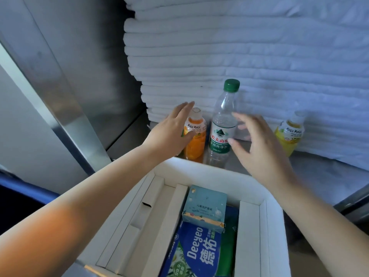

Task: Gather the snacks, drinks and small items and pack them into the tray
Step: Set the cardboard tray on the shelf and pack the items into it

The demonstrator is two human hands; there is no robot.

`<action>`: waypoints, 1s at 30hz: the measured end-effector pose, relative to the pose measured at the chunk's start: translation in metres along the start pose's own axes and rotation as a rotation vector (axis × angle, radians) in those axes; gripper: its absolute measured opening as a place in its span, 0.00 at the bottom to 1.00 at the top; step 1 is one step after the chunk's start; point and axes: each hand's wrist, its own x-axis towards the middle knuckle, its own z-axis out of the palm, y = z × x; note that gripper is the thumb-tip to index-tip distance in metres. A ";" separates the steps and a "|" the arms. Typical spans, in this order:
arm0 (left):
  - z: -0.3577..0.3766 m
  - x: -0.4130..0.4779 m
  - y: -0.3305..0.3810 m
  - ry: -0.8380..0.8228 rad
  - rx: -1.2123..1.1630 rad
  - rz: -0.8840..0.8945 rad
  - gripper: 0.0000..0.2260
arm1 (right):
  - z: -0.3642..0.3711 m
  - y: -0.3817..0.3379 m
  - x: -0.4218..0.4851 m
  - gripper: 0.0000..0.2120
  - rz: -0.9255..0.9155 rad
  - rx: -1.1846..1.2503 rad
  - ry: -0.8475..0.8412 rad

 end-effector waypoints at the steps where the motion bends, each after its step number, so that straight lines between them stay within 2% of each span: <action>1: 0.004 0.005 0.000 -0.006 0.007 -0.002 0.33 | -0.001 0.001 0.007 0.27 0.011 -0.018 0.054; 3: 0.011 0.011 0.000 -0.024 0.044 0.009 0.34 | 0.000 0.003 0.018 0.31 0.001 -0.129 0.098; 6: 0.022 0.014 -0.001 -0.019 0.066 0.027 0.33 | 0.009 0.002 0.028 0.40 -0.008 -0.291 0.040; 10: 0.032 0.013 -0.004 0.010 0.039 0.022 0.35 | 0.019 0.004 0.041 0.47 0.021 -0.224 0.004; 18: 0.042 0.010 -0.010 0.061 -0.059 0.020 0.37 | 0.029 0.007 0.046 0.48 0.050 -0.207 0.025; 30: 0.045 0.008 -0.013 0.075 -0.121 0.024 0.36 | 0.003 0.044 0.032 0.48 0.277 -0.165 0.169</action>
